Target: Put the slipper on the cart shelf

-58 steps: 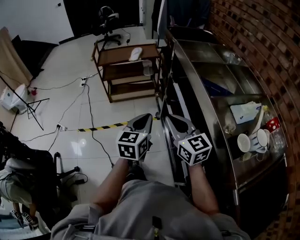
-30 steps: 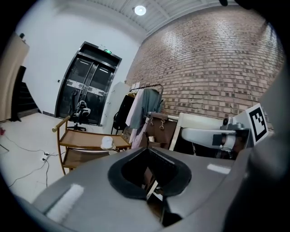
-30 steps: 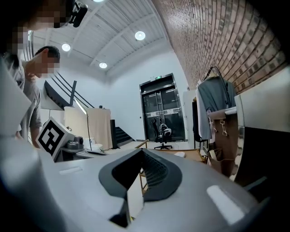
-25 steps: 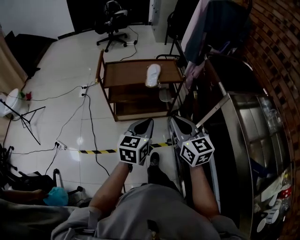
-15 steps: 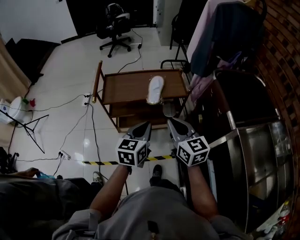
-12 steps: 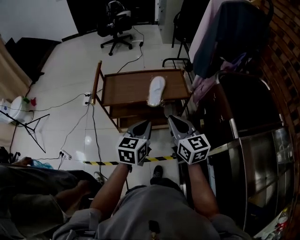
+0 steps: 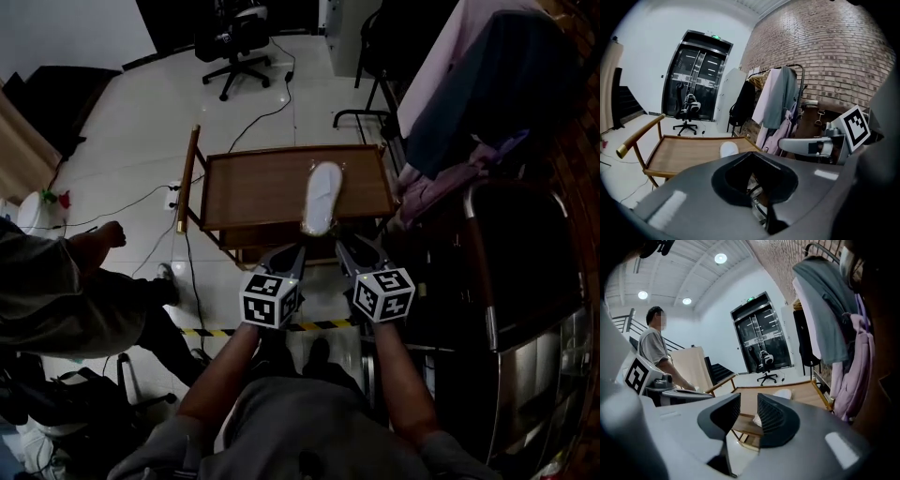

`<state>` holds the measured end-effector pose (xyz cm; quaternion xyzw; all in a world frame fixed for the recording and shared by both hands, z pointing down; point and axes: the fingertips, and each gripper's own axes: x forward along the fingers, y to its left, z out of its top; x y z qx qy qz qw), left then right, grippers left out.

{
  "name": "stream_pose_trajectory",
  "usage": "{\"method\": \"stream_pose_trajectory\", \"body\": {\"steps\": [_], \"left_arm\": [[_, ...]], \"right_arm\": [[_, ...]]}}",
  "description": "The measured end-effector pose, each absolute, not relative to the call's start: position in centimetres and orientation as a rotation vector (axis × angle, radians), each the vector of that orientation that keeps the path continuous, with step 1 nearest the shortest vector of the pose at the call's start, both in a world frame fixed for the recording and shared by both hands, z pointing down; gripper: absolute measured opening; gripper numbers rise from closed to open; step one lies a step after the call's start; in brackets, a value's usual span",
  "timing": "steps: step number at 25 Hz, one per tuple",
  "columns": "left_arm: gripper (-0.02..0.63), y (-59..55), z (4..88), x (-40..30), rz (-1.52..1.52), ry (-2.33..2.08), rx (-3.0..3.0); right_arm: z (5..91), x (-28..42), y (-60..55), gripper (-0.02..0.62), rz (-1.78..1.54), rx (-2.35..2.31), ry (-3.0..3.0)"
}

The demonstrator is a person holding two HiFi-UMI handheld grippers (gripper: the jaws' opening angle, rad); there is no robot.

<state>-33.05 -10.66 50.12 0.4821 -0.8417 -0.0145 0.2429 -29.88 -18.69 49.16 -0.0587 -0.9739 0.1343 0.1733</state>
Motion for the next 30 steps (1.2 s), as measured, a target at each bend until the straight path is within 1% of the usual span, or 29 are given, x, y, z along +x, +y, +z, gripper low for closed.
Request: {"method": "stream_pose_trajectory", "body": {"steps": [4, 6, 8, 15, 16, 18, 19, 26, 28, 30], "left_arm": [[0.008, -11.1, 53.4, -35.7, -0.023, -2.217, 1.338], [0.008, -11.3, 54.6, -37.3, -0.009, -2.188, 1.348], [0.008, -11.6, 55.8, -38.6, 0.01, -2.155, 1.358], [0.008, -12.3, 61.4, -42.6, 0.08, -2.044, 1.369], [0.008, -12.4, 62.0, -42.9, 0.087, -2.033, 1.369], [0.008, -12.7, 62.8, -43.6, 0.098, -2.015, 1.368], [0.008, -12.8, 63.1, -43.9, 0.101, -2.005, 1.369], [0.008, -13.4, 63.4, -44.3, 0.097, -1.96, 1.4], [0.008, -13.5, 63.4, -44.2, 0.099, -1.947, 1.407], [0.008, -13.5, 63.2, -44.2, 0.098, -1.94, 1.411]], "right_arm": [[53.9, -32.7, -19.4, 0.13, 0.457, -0.081, -2.658], [55.8, -34.3, -19.9, 0.181, 0.506, -0.032, -2.614], [57.6, -35.8, -20.5, 0.215, 0.55, 0.021, -2.575], [65.0, -39.4, -22.1, 0.259, 0.649, 0.172, -2.449], [65.7, -39.8, -22.4, 0.275, 0.66, 0.188, -2.44], [67.1, -40.6, -23.1, 0.344, 0.674, 0.216, -2.42], [67.7, -40.8, -23.4, 0.353, 0.684, 0.232, -2.405], [70.7, -41.3, -23.9, 0.351, 0.881, 0.296, -2.303], [71.0, -41.3, -23.5, 0.294, 0.921, 0.276, -2.285], [70.8, -41.5, -23.0, 0.217, 0.958, 0.251, -2.283]]}}
